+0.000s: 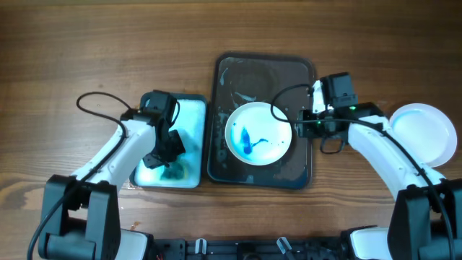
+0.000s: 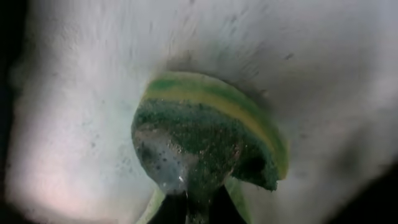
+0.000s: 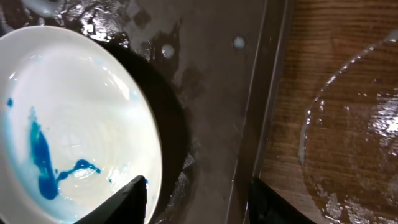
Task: Clean dirty plates on tray and stack at the side
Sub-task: 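Grasp the green sponge in the basin with the left gripper, then scrub the plate with the sponge while the right gripper holds its rim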
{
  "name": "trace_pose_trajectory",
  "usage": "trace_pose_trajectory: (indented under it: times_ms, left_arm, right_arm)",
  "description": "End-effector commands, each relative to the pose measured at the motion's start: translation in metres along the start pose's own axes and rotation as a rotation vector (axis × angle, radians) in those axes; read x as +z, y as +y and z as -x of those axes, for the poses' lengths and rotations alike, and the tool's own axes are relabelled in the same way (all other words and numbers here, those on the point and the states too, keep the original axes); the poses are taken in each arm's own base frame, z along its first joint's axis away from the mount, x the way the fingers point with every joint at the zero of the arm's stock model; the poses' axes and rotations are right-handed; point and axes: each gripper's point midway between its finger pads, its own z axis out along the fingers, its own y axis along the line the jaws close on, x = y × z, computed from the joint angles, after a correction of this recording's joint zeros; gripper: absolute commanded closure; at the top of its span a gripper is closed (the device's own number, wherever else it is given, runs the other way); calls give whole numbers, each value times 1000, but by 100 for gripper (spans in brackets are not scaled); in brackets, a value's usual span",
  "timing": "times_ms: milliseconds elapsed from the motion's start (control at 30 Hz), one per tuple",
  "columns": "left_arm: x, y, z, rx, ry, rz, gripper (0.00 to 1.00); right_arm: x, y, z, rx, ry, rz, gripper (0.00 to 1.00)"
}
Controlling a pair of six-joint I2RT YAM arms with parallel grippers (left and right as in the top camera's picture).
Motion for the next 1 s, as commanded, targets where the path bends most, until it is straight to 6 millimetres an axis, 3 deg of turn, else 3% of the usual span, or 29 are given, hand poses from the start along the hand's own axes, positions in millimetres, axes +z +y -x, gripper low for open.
trace_pose_trajectory:
  times_ms: [0,100,200,300,367,500,600,767,867,900,967]
  left_arm:
    - [-61,-22,36,75,-92,-57,96]
    - [-119,-36,56,119,-161,-96,96]
    - [-156,-59,61,145,-196,-199,96]
    - [-161,-93,55,192,-181,-332,96]
    - [-156,-111,52,190,-170,-355,96]
    - [-128,-148,41,203,-119,-358,96]
    - [-96,-201,22,269,-46,-441,96]
    - [-13,-260,-11,374,39,-430,96]
    - [30,-256,-27,391,120,-358,96]
    - [35,-245,-21,394,99,-301,96]
    - [40,-198,20,367,-88,-23,96]
  right_arm:
    - [3,23,-7,-90,28,155,54]
    - [21,21,-21,-72,65,170,55]
    - [40,23,-24,-81,78,192,60]
    - [62,20,-19,-82,69,161,74]
    - [72,-4,-19,39,68,18,96]
    - [68,-4,-15,129,50,9,96]
    - [68,-5,-19,137,67,4,96]
    - [67,-6,-24,138,89,-1,96]
    - [67,-6,-26,139,96,-3,96]
    - [67,-6,-27,139,99,-3,96]
    - [67,-4,-27,137,102,8,96]
